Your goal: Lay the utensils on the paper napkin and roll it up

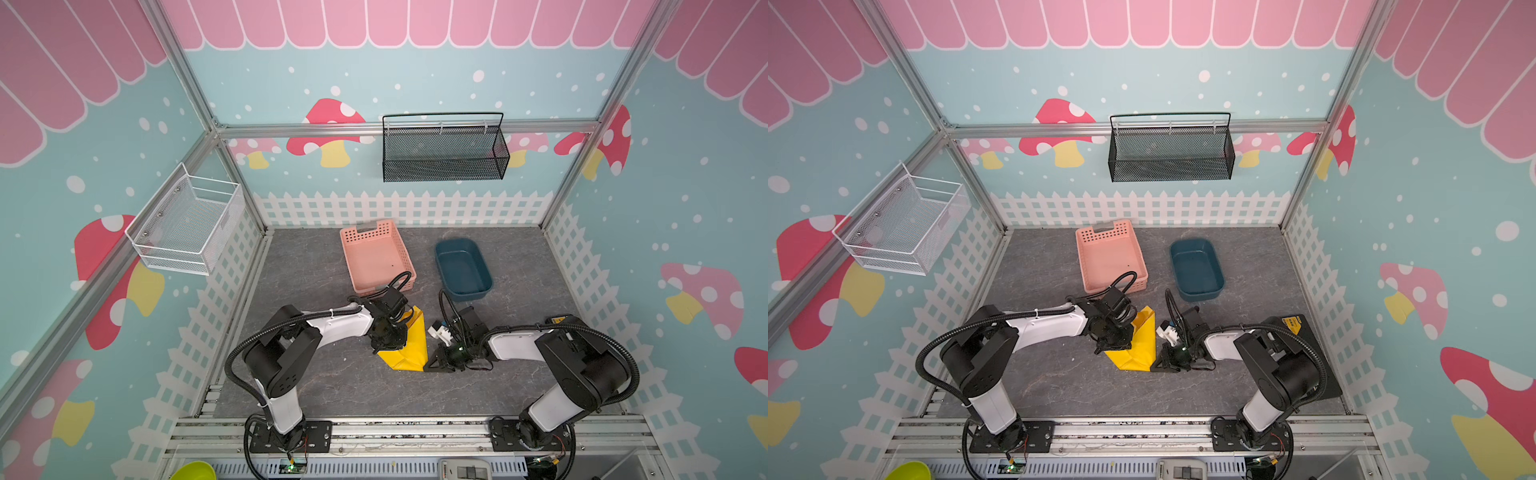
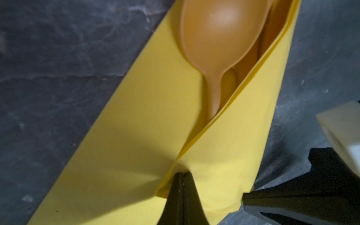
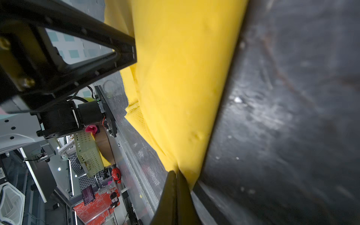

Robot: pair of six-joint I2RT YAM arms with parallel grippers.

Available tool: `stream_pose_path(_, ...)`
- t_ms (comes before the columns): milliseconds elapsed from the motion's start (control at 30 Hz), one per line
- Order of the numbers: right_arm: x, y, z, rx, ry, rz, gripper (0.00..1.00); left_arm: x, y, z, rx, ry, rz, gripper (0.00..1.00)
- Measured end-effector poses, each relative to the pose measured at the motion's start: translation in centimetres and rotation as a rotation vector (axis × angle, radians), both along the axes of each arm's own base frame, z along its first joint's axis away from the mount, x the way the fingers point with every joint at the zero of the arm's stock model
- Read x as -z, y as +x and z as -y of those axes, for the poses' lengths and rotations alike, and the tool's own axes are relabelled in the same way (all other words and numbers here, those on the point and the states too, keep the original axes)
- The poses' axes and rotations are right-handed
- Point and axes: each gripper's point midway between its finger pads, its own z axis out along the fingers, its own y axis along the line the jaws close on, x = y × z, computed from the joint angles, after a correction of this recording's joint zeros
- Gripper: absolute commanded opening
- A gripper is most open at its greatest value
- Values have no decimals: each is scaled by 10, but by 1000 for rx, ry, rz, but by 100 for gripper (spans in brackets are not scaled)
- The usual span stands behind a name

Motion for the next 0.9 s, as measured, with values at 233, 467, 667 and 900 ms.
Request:
stream_pose_path(233,-2,4,3,9,-36,29,0,0,0,0,0,0,2,0)
stream_pose_path(467,-23,19,1,38,-40,92,0,0,0,0,0,0,2,0)
stream_pose_path(667,-53,40,-19,44,14,165,0,0,0,0,0,-1,3,0)
stream_pose_path(900,-48,43,-48,5,8,158,0,0,0,0,-1,-3,5,0)
